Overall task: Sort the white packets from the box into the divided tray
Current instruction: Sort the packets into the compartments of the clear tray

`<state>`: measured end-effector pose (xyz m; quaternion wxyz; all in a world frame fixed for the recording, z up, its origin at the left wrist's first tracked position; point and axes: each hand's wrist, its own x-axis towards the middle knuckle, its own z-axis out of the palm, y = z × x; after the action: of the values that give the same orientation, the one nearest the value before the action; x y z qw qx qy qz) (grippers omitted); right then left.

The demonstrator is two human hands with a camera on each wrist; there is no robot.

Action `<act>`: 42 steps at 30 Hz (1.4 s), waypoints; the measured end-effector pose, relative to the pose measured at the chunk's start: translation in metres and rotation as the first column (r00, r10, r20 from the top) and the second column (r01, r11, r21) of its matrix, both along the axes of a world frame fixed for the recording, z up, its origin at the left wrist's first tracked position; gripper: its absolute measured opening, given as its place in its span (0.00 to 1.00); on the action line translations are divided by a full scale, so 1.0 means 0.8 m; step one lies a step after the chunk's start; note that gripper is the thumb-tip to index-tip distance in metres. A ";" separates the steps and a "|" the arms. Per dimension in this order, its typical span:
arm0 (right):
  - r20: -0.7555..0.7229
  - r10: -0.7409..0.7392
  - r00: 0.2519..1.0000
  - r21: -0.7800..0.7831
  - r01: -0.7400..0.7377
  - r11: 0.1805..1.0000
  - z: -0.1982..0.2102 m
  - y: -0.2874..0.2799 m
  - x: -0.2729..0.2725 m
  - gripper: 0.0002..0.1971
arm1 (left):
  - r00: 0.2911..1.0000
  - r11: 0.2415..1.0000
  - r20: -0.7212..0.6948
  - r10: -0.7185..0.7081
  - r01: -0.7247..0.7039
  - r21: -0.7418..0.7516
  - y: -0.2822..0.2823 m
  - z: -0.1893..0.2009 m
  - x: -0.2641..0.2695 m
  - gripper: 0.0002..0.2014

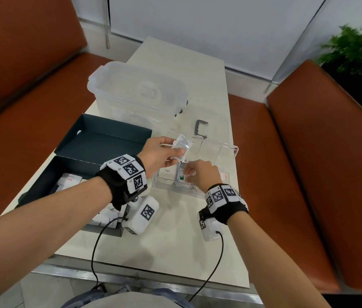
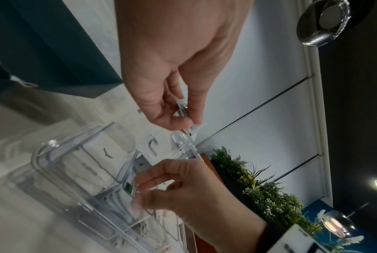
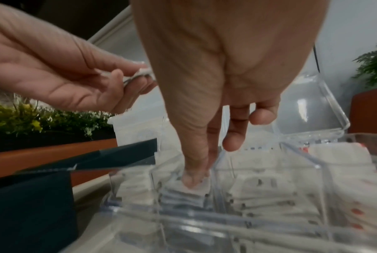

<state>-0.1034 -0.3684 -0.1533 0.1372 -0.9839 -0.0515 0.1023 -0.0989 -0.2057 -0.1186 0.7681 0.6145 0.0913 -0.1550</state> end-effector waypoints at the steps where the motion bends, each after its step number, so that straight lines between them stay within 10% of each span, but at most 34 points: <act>1: 0.039 -0.030 0.999 0.095 0.027 0.995 0.005 -0.002 0.000 0.08 | 1.000 1.000 0.010 0.003 -0.003 0.010 0.000 -0.001 0.001 0.22; 5: 0.129 -0.273 0.953 0.606 0.142 0.783 0.030 -0.002 -0.006 0.08 | 0.999 0.997 0.047 -0.004 0.001 0.076 0.002 -0.005 0.003 0.23; 8: -0.089 -0.345 0.934 0.860 0.247 0.446 0.042 0.002 -0.010 0.10 | 0.996 0.993 0.079 -0.040 0.031 0.111 -0.001 -0.006 0.005 0.21; 11: -0.259 -0.299 0.919 0.926 0.324 0.195 0.050 -0.001 -0.015 0.09 | 0.988 0.977 0.126 -0.089 0.062 0.205 -0.003 -0.007 0.006 0.19; 16: -0.337 -0.230 0.913 0.929 0.362 0.076 0.053 -0.014 -0.016 0.13 | 0.977 0.975 0.145 -0.156 0.129 0.179 -0.004 -0.009 0.006 0.13; 21: -0.347 -0.224 0.910 0.916 0.381 0.127 0.052 -0.036 -0.018 0.02 | 0.989 0.990 0.107 -0.102 0.091 0.103 -0.002 -0.010 0.006 0.07; 28: -0.310 -0.288 0.906 0.847 0.401 0.349 0.035 -0.042 -0.020 0.18 | 1.000 0.998 0.018 -0.015 0.014 0.058 0.005 -0.009 0.006 0.14; 42: -0.232 -0.239 0.943 0.842 0.318 0.436 0.040 -0.017 -0.013 0.13 | 0.990 0.971 -0.014 -0.142 0.142 0.193 -0.005 -0.010 -0.005 0.12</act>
<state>-0.1137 -0.3819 -0.1214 0.6318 -0.7680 0.0718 0.0766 -0.1031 -0.2097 -0.1263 0.6918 0.6912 0.0618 -0.1997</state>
